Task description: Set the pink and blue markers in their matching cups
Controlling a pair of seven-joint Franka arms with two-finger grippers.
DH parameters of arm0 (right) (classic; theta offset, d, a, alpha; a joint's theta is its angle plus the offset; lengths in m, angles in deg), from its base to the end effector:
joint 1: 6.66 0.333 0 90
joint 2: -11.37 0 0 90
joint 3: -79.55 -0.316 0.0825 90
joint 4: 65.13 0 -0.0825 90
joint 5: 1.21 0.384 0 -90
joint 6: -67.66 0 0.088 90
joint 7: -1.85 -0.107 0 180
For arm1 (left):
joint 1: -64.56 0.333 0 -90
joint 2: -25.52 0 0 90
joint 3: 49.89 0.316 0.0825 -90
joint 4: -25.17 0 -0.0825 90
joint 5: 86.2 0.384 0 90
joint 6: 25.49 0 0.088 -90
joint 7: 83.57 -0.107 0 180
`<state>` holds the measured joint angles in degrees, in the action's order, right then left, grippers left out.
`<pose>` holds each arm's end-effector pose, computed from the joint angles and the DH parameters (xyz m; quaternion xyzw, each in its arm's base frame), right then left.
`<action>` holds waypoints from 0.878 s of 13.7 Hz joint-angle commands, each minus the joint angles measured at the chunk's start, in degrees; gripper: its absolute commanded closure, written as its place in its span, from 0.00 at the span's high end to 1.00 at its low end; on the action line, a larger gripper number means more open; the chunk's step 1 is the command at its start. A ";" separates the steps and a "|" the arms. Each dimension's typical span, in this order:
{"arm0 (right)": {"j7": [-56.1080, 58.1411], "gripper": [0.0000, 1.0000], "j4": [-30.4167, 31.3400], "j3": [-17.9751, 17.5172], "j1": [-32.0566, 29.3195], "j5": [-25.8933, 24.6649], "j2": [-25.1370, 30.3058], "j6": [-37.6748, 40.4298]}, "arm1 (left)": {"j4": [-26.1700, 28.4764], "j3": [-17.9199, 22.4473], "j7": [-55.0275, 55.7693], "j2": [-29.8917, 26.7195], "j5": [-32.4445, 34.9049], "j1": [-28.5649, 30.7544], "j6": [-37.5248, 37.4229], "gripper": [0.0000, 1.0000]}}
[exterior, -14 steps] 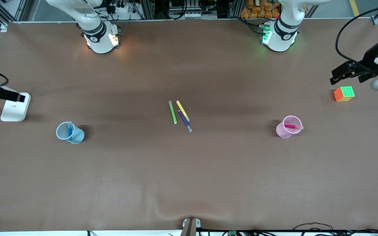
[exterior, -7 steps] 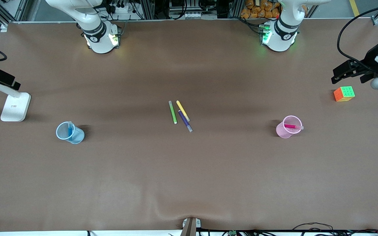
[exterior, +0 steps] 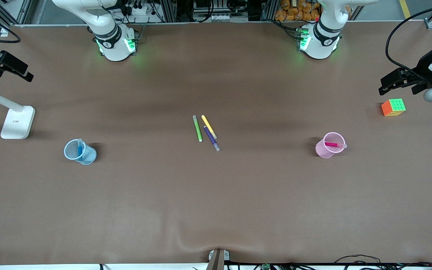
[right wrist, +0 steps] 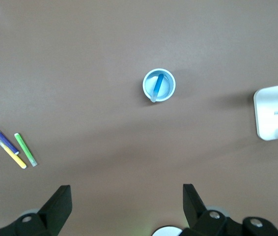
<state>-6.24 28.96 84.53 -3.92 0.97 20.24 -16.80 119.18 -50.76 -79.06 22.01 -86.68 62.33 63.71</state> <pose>0.4950 -0.0189 0.6638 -0.9958 0.0877 0.0082 0.0252 0.5324 -0.0300 0.6236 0.9999 0.0123 -0.0116 0.0030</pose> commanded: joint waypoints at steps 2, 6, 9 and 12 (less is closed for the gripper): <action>3.69 1.00 -3.12 0.12 -0.63 -2.09 -2.44 -0.09 | -0.50 -0.01 -0.73 -0.45 0.12 0.20 -1.22 1.00; 4.83 1.00 -7.42 0.29 -1.68 -2.09 -5.69 0.26 | -0.59 -0.01 -0.82 -0.45 0.12 0.20 -1.22 1.00; 4.92 1.00 -9.19 0.21 -3.17 -1.39 -7.28 2.89 | -0.68 -0.01 -0.82 -0.45 0.12 0.20 -1.22 1.00; 4.31 1.00 -9.19 -0.23 -2.48 -1.30 -7.20 3.78 | -0.68 -0.01 -0.91 -0.45 0.04 0.20 -1.22 1.00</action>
